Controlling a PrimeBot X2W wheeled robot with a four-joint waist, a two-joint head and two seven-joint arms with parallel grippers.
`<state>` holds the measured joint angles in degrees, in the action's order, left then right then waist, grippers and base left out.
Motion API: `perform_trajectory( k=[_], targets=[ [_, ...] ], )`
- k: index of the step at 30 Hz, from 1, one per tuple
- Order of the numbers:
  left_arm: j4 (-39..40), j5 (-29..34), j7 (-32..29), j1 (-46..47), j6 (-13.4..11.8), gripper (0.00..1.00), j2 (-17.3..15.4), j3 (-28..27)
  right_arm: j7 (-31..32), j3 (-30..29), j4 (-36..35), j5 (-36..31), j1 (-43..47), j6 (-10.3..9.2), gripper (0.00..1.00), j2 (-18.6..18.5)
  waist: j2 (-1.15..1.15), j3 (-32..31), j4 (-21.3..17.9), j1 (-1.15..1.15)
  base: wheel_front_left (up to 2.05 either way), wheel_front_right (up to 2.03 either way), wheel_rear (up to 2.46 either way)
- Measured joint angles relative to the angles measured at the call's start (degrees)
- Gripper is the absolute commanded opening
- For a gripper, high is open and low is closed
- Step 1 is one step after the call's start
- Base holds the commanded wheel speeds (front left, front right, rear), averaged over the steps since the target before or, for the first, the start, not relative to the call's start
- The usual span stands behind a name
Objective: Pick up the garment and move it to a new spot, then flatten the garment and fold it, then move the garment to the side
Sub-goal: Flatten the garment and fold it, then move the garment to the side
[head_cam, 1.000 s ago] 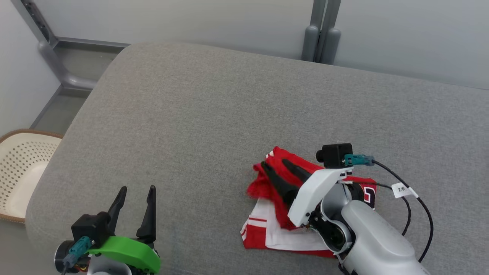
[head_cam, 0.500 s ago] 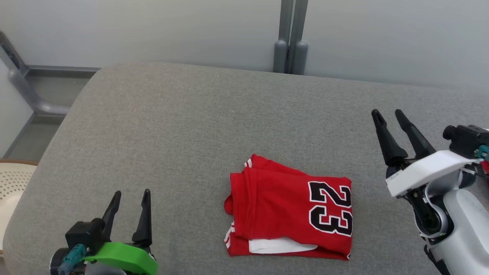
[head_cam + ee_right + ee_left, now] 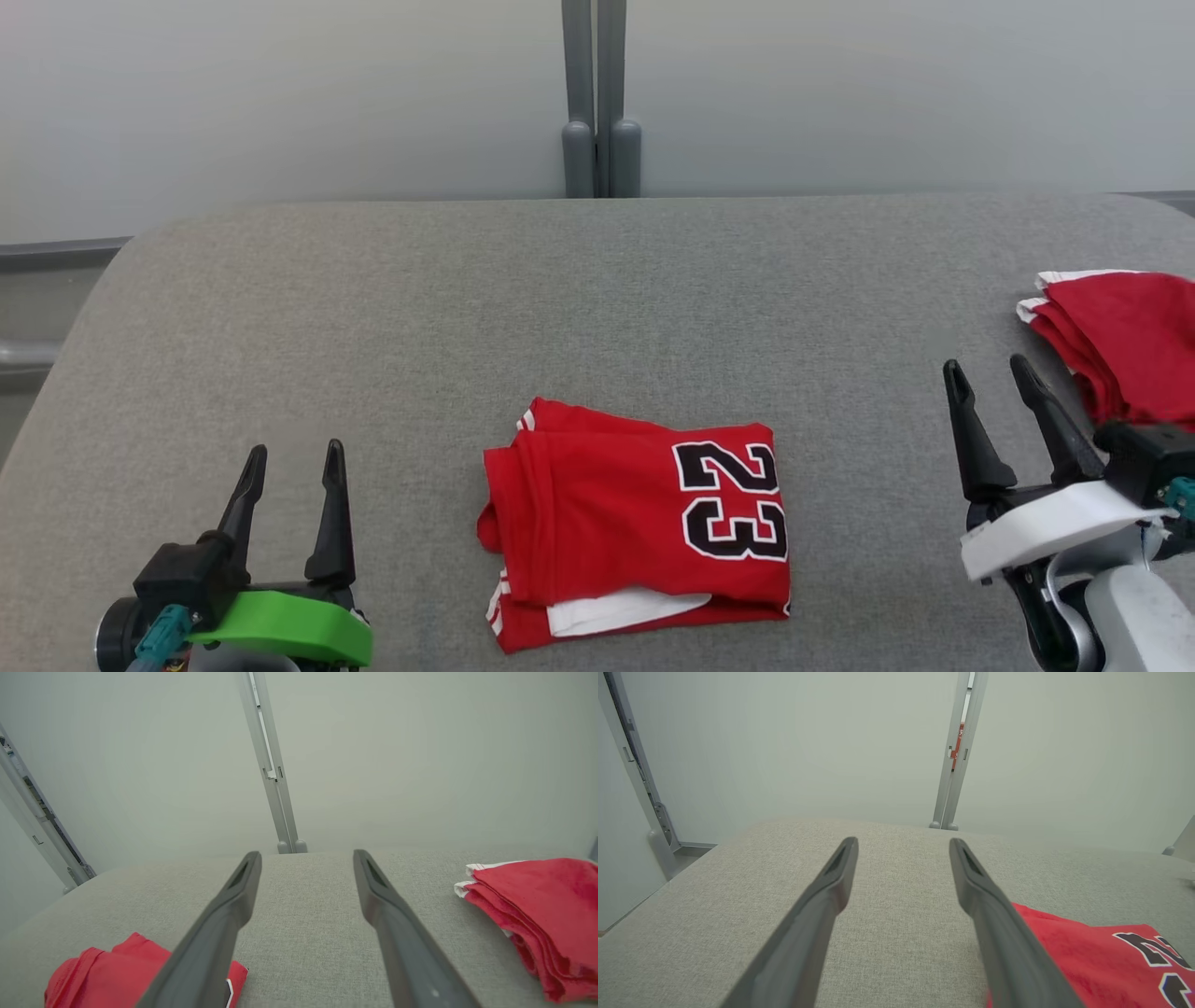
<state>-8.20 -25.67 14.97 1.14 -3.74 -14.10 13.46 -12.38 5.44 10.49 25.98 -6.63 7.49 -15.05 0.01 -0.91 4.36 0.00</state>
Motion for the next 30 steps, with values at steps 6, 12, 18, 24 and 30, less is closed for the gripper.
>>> perform_trajectory(
  k=[6,12,18,24,30],
  targets=[
    [0.4,2.23,0.0,-0.91,1.75,1.0,1.41,-2.21,-1.41,-1.01,2.07,-4.66,2.59,0.0,1.0,1.86,0.0,-0.65,-1.91,0.0,0.0,0.0,0.0],
    [-0.54,4.52,0.0,-1.72,3.3,1.0,2.57,-3.88,-1.83,-0.89,2.67,-5.59,2.76,0.0,1.0,2.31,0.0,-0.93,-2.15,0.0,0.0,0.0,0.0],
    [-1.23,5.7,0.0,-1.72,4.72,1.0,3.74,-4.81,-1.52,0.33,3.19,-5.93,2.29,0.0,1.0,2.07,0.0,-0.96,-1.57,0.0,0.0,0.0,0.0],
    [-1.78,7.31,0.01,-1.65,5.81,1.0,4.49,-5.23,3.15,4.05,5.01,-4.5,-0.23,0.0,1.0,1.86,0.0,-0.76,-0.16,0.0,0.0,0.0,0.0],
    [-2.82,8.18,0.0,-1.33,6.51,1.0,5.41,-4.92,12.05,7.2,11.17,-1.62,-4.66,0.0,1.0,3.28,0.0,-0.39,2.94,0.0,0.0,0.0,0.0]
  ],
)
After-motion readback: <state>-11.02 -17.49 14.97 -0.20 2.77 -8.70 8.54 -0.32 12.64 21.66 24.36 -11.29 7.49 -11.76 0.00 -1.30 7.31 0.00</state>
